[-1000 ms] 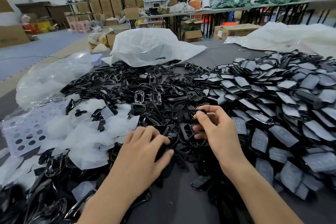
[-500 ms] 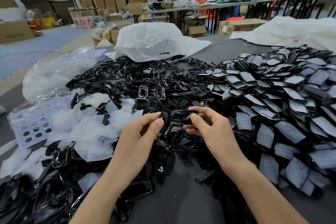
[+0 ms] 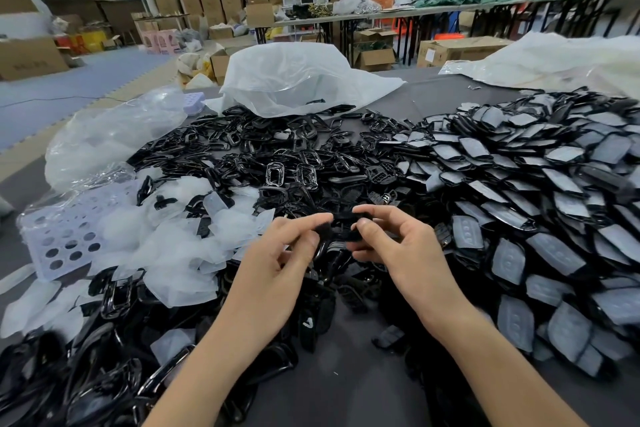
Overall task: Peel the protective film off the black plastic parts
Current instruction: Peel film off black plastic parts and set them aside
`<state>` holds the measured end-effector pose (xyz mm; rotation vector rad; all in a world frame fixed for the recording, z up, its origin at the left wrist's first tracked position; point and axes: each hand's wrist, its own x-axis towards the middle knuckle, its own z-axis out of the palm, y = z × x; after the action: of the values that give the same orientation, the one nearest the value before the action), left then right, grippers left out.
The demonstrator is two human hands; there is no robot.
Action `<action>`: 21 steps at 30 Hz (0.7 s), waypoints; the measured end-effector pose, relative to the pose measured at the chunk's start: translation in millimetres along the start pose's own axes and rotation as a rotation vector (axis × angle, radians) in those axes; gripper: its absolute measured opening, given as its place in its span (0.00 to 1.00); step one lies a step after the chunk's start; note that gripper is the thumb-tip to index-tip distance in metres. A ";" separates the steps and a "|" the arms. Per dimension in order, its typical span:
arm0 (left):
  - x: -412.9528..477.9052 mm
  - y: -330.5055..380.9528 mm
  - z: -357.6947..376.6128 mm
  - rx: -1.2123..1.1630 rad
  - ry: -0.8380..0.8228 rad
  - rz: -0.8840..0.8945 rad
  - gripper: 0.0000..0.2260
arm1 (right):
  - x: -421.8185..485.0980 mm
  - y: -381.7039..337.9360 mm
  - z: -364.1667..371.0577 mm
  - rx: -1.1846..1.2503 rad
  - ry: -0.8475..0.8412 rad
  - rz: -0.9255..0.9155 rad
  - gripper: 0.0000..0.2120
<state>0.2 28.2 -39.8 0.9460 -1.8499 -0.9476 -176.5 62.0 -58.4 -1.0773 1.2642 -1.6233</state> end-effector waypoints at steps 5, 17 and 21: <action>0.1 -3.9 8.4 0.102 0.137 0.051 0.08 | -3.3 -0.7 4.0 -0.031 -0.103 -0.020 0.09; 2.7 -12.8 -6.5 0.155 -0.048 0.027 0.12 | -4.4 -5.2 5.9 -0.087 -0.185 -0.006 0.13; 0.3 -11.4 -2.0 0.067 -0.065 0.028 0.12 | -4.3 -6.4 4.2 -0.092 -0.181 -0.012 0.12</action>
<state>4.7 22.5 -48.8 0.9373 -1.9552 -0.9135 -171.8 66.0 -52.2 -1.2604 1.2243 -1.4523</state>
